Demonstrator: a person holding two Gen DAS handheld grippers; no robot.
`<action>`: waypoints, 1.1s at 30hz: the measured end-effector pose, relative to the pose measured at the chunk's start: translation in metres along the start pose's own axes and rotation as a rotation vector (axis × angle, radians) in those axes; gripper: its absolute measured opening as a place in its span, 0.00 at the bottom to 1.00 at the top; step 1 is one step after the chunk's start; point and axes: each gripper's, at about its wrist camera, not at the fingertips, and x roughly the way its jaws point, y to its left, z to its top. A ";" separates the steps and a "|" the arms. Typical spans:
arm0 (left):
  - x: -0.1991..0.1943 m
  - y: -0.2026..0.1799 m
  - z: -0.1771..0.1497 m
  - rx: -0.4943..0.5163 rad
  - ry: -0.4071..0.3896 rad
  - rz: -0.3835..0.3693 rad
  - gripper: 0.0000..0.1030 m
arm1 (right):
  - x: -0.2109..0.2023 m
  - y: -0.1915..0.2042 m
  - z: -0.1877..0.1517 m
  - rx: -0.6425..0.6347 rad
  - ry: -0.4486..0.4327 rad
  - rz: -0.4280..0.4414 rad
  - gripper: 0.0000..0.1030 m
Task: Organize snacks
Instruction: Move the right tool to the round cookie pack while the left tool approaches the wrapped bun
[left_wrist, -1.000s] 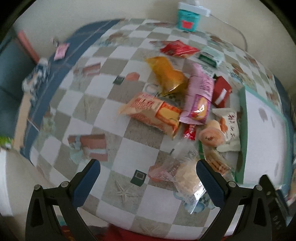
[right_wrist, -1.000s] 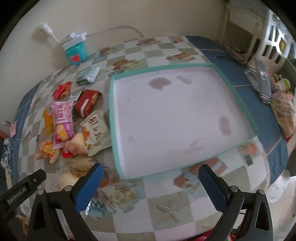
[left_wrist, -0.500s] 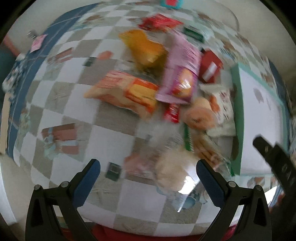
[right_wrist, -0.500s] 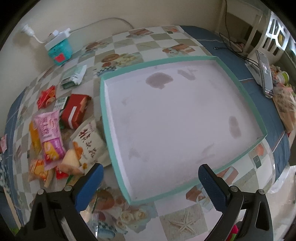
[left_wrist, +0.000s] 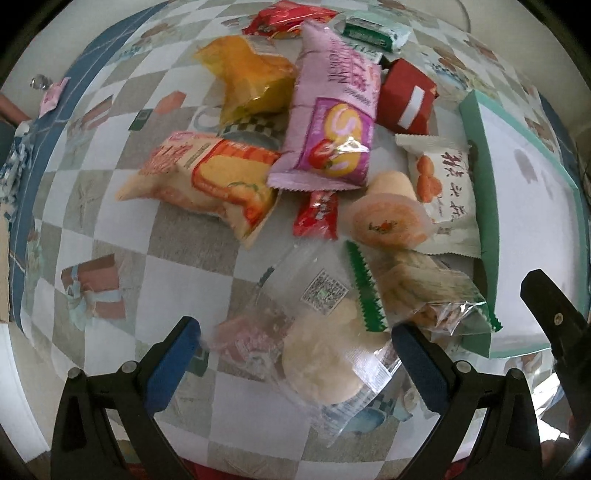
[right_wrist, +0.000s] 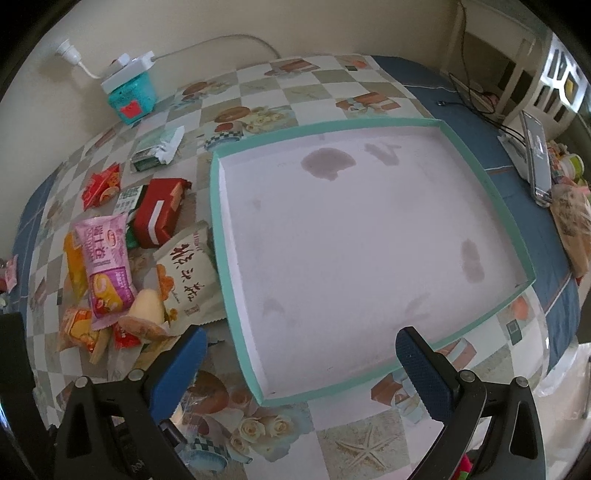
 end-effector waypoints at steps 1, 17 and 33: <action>-0.001 0.004 -0.001 -0.007 0.002 0.006 1.00 | 0.000 0.001 0.000 -0.005 0.001 0.002 1.00; -0.013 0.102 -0.016 -0.279 -0.006 -0.012 1.00 | 0.000 0.035 -0.016 -0.121 0.013 0.089 1.00; -0.020 0.200 -0.027 -0.440 -0.011 -0.087 1.00 | 0.013 0.099 -0.043 -0.354 0.051 0.207 0.96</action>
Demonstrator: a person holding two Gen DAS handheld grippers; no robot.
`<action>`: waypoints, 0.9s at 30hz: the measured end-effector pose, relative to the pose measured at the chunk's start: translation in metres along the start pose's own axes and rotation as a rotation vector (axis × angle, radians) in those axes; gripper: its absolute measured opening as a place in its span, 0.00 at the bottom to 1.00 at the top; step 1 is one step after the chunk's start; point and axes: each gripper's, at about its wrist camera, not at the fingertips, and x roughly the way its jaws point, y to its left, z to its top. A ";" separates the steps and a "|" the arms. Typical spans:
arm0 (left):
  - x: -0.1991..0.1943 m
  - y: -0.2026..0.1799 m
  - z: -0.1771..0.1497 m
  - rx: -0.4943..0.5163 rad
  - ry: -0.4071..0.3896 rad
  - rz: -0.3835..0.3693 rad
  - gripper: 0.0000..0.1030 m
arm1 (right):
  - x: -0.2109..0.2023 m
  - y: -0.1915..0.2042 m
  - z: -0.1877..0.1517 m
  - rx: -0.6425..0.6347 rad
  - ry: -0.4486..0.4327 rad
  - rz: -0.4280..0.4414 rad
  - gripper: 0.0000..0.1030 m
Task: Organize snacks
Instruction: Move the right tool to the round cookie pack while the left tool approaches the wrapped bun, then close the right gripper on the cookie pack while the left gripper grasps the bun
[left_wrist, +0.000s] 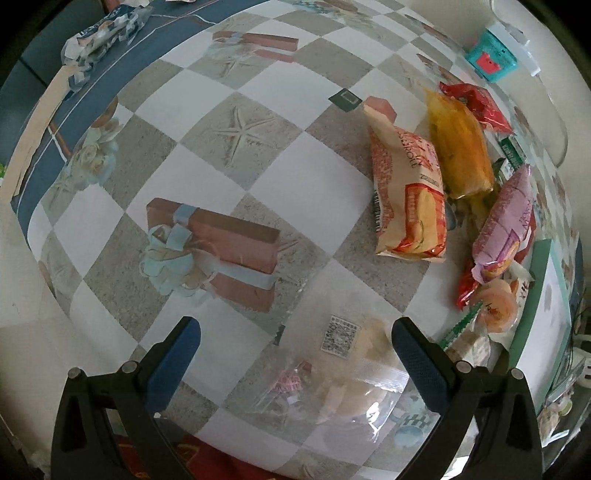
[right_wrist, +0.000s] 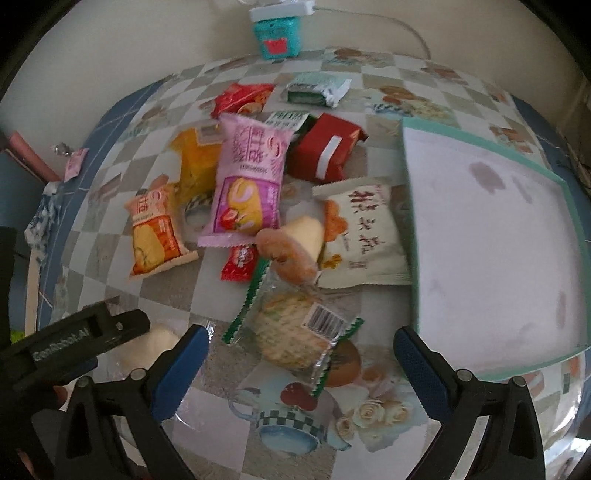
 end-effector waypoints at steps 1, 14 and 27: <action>-0.002 0.002 0.001 0.005 0.001 -0.007 1.00 | 0.002 0.000 0.000 -0.002 0.005 0.006 0.96; 0.008 -0.044 -0.025 0.063 0.015 0.009 1.00 | 0.033 0.016 0.002 -0.034 0.047 0.020 0.93; 0.029 -0.062 -0.032 0.101 0.027 0.026 1.00 | 0.053 0.032 0.003 -0.099 0.044 -0.040 0.80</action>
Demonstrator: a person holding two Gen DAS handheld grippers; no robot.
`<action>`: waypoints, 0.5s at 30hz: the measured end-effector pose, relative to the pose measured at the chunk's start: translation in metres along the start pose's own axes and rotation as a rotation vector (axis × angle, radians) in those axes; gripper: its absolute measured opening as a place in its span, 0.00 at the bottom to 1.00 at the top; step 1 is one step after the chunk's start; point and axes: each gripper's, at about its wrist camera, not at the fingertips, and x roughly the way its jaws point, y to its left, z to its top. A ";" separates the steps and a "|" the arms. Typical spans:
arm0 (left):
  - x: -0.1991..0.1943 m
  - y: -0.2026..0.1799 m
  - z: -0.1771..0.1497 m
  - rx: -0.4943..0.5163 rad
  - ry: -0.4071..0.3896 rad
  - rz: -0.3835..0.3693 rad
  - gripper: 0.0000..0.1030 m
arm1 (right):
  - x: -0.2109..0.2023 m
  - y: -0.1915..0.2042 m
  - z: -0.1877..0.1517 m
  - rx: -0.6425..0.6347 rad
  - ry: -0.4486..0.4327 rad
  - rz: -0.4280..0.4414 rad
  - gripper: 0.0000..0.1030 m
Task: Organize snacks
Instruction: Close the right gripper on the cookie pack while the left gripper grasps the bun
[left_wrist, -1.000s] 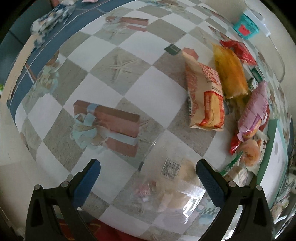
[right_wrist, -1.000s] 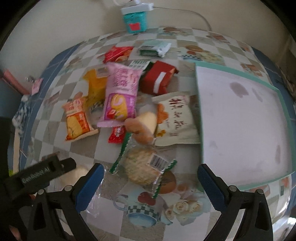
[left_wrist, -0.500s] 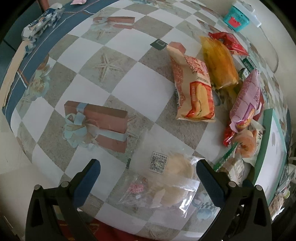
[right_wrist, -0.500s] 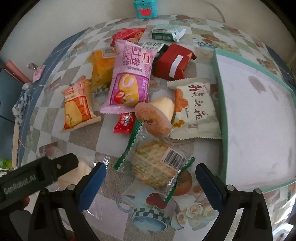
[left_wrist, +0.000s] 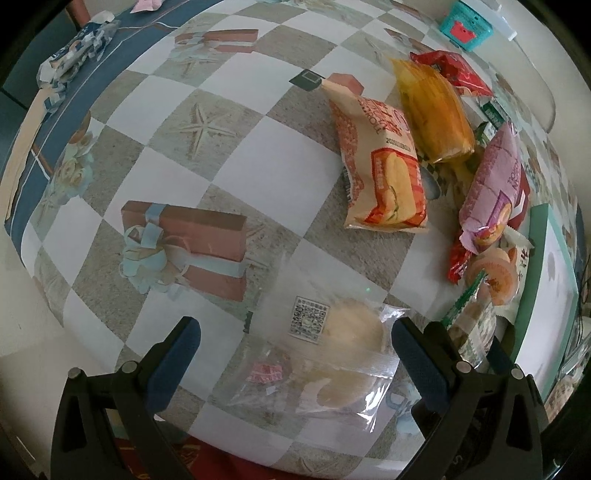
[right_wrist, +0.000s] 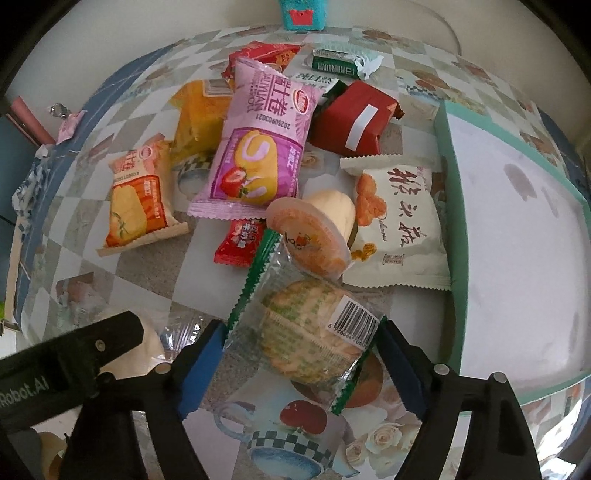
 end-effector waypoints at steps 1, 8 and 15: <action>0.005 -0.004 0.000 0.001 0.000 0.002 1.00 | 0.000 0.001 0.000 -0.008 -0.002 -0.004 0.79; 0.005 -0.018 -0.002 0.032 0.004 0.005 1.00 | -0.008 -0.006 -0.004 -0.030 -0.008 -0.002 0.67; 0.010 -0.041 -0.007 0.087 0.009 0.026 1.00 | -0.013 -0.020 -0.011 -0.041 -0.008 0.005 0.65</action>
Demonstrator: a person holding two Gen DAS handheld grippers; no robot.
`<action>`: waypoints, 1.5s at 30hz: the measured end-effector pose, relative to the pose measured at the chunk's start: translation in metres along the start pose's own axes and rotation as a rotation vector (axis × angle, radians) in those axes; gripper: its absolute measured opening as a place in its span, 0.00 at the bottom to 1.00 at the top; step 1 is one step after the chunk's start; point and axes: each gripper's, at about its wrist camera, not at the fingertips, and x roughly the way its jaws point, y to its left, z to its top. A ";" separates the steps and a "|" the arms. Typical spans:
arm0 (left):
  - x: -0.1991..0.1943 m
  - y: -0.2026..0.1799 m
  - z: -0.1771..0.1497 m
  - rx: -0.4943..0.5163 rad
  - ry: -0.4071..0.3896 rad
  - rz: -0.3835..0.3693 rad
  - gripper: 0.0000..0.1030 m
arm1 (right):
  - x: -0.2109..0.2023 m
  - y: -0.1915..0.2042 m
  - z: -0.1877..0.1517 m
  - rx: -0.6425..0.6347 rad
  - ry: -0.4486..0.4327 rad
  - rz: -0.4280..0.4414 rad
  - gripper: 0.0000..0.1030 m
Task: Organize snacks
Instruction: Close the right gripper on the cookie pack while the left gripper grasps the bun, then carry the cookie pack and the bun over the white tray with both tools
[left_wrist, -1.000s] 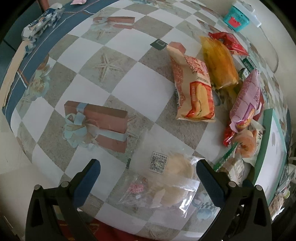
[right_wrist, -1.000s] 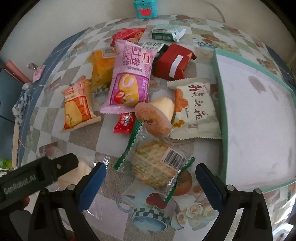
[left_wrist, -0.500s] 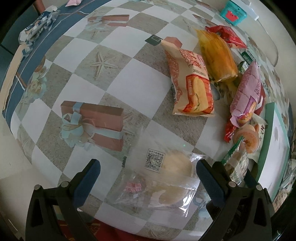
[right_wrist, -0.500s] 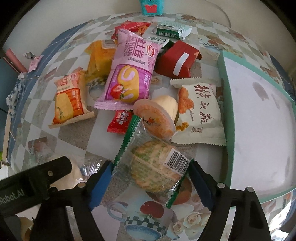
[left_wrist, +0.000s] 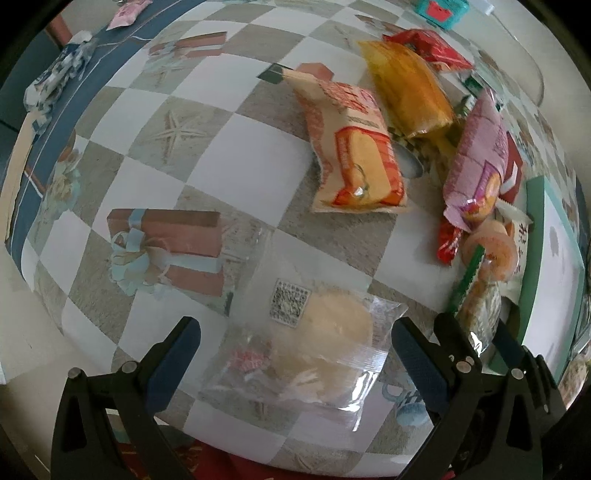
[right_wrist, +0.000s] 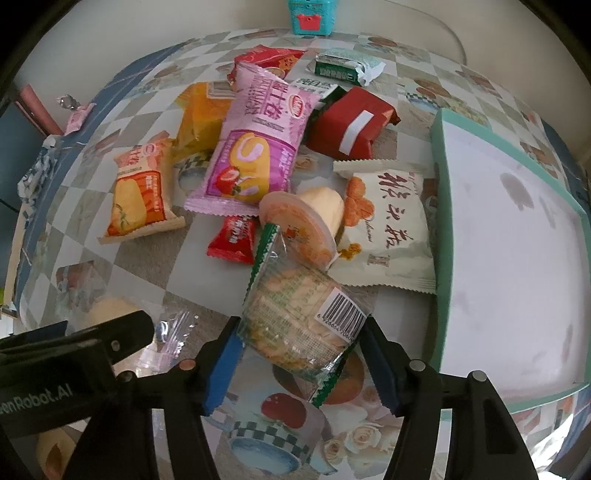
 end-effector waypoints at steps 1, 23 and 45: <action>0.001 -0.002 0.000 0.004 0.001 0.001 1.00 | 0.000 -0.004 -0.001 0.000 0.002 -0.005 0.65; 0.011 -0.033 0.001 -0.013 -0.008 -0.018 0.77 | -0.005 -0.008 -0.009 -0.025 0.010 -0.002 0.63; -0.020 0.015 0.012 -0.095 -0.078 -0.058 0.67 | -0.048 -0.014 -0.005 0.004 -0.064 0.069 0.60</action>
